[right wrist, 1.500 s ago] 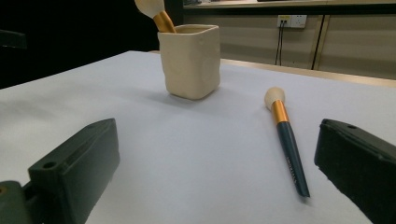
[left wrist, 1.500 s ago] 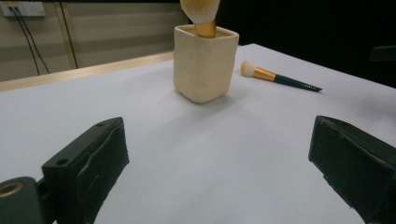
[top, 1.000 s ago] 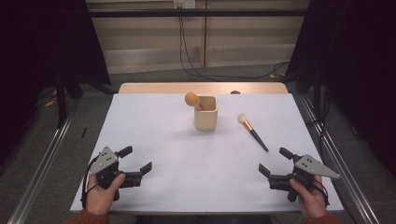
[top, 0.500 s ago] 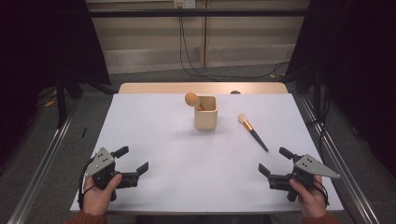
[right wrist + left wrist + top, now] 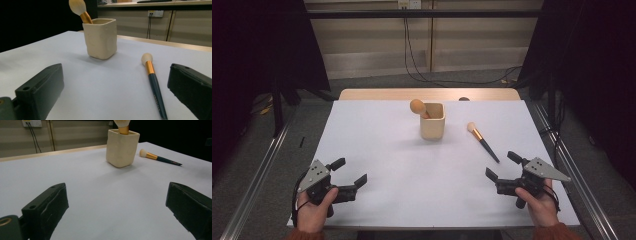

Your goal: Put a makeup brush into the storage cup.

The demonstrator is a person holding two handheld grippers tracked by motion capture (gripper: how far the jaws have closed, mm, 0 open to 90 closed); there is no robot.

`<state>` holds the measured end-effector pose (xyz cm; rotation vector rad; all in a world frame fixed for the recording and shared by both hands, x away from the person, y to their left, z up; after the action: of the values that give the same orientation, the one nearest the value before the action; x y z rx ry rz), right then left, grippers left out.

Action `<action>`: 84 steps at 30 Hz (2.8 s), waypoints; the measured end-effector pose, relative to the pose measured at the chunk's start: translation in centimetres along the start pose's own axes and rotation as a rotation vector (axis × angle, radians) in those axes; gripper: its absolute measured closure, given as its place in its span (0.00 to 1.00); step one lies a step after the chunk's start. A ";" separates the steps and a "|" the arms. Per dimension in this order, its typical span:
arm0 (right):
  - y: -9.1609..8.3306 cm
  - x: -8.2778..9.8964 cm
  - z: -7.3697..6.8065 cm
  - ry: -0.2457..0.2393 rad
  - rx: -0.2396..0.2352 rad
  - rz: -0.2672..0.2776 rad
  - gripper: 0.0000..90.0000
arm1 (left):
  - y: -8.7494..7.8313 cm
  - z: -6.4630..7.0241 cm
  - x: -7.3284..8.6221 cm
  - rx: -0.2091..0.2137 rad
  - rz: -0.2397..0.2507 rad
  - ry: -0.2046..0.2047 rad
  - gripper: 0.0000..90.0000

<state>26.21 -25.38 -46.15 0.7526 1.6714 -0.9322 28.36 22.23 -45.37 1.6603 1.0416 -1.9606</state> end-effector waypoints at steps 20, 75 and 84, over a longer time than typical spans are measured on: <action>3.5 -2.5 1.6 -0.012 0.002 -0.059 0.00 | -0.3 -0.3 0.0 0.002 0.008 -0.014 0.04; 12.4 -4.3 7.0 -0.055 0.046 -0.696 0.04 | -0.1 -0.6 -0.1 0.021 -0.007 0.001 0.04; 13.4 -4.2 7.3 -0.083 0.006 -0.846 0.05 | 0.0 -0.6 -0.1 0.023 -0.005 0.002 0.04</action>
<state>42.03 -25.09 -46.27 -0.0377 1.9295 -1.5120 28.75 22.66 -45.31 1.6731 1.0285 -1.9817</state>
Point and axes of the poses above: each handheld gripper's, and its own axes: y roughly forward along the jaws, x roughly out of its underside, z roughly to its right, the point moved 5 cm from there along y, roughly forward along the jaws, and after that the axes turned 4 degrees about y, right-handed, at the moved point
